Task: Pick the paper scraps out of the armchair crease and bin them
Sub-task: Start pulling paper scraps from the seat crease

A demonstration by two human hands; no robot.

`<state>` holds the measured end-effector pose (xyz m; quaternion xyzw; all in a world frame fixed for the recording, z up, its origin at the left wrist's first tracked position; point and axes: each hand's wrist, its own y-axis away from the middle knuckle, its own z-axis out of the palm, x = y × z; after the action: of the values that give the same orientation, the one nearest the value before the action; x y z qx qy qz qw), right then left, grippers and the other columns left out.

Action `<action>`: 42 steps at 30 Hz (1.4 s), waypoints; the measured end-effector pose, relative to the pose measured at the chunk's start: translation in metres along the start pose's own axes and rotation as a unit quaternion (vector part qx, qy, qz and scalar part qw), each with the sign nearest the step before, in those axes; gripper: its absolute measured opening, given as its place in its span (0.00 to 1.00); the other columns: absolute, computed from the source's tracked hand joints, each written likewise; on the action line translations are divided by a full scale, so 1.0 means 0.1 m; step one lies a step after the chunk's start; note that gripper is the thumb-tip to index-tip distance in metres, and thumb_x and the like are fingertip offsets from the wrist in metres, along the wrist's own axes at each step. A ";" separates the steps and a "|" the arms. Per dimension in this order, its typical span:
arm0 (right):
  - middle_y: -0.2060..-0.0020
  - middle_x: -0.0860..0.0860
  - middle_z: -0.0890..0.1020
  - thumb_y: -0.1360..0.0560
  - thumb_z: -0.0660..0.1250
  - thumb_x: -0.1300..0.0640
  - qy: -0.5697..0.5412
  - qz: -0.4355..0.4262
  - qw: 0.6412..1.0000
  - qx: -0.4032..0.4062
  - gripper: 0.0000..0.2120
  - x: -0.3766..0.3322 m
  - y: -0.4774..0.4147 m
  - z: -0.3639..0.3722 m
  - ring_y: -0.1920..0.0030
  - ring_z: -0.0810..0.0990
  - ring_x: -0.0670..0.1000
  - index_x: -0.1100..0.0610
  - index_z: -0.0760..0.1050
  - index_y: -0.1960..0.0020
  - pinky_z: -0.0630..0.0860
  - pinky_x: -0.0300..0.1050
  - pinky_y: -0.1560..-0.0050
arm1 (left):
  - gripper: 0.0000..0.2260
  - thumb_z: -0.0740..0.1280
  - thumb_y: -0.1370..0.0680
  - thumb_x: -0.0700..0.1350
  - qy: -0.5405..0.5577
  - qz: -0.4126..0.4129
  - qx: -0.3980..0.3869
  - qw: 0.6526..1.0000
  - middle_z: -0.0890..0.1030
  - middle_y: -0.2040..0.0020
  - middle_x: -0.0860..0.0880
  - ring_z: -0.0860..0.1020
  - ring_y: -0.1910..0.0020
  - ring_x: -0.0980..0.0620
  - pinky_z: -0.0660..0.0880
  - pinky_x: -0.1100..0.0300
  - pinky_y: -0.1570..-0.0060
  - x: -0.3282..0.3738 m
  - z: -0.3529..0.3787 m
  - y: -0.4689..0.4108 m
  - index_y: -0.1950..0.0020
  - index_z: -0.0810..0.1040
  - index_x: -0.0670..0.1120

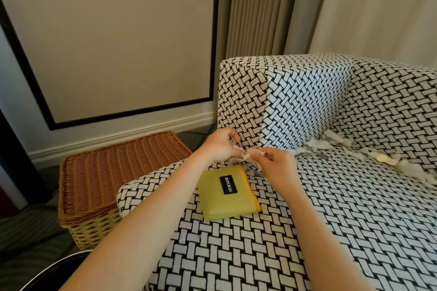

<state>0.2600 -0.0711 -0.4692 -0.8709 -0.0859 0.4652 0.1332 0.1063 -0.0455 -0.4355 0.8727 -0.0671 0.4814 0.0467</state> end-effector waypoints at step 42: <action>0.50 0.55 0.77 0.29 0.65 0.73 -0.004 0.190 0.928 -0.320 0.16 -0.36 0.04 -0.13 0.59 0.81 0.50 0.62 0.75 0.44 0.81 0.39 0.57 | 0.10 0.59 0.24 0.37 0.262 -0.202 0.129 0.935 0.72 0.63 0.49 0.71 0.65 0.51 0.71 0.59 0.63 0.00 0.15 0.07 0.47 0.77 0.42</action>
<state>0.2510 -0.0864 -0.4356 -0.8655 -0.0635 0.4329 -0.2439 0.1181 -0.0542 -0.4434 0.7089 0.1875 0.6783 0.0458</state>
